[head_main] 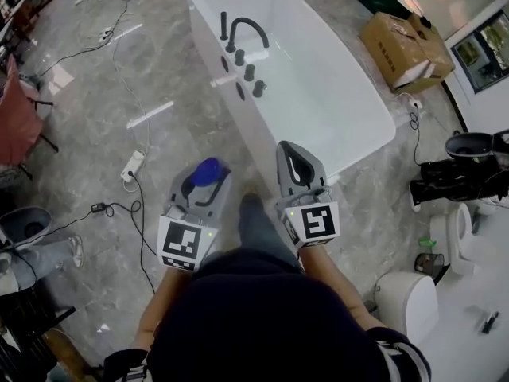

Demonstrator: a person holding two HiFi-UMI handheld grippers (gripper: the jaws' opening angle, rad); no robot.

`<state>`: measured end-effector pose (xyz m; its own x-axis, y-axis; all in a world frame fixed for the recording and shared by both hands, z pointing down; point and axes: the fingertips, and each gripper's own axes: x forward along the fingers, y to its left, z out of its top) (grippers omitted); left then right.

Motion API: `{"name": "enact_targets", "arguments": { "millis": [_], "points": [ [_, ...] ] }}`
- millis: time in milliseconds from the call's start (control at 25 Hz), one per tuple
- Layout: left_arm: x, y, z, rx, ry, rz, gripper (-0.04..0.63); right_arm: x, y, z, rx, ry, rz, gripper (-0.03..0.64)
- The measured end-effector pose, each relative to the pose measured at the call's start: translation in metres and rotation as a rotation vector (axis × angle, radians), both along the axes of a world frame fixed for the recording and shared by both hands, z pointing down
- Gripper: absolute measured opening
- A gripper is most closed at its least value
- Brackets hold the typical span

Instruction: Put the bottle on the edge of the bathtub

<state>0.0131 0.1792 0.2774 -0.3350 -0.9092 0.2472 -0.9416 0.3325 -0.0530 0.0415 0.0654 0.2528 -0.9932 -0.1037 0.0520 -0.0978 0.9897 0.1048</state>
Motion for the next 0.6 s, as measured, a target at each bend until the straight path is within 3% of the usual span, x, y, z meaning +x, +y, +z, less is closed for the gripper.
{"name": "enact_targets", "arguments": {
  "millis": [320, 600],
  "points": [
    [-0.079, -0.047, -0.011, -0.01, -0.062, -0.069, 0.156, -0.107, -0.044, -0.001, -0.013, 0.011, -0.14, 0.017],
    [-0.133, -0.124, -0.016, 0.006, -0.012, -0.112, 0.156, -0.162, -0.119, 0.005, -0.021, 0.039, -0.168, 0.017]
  ]
}}
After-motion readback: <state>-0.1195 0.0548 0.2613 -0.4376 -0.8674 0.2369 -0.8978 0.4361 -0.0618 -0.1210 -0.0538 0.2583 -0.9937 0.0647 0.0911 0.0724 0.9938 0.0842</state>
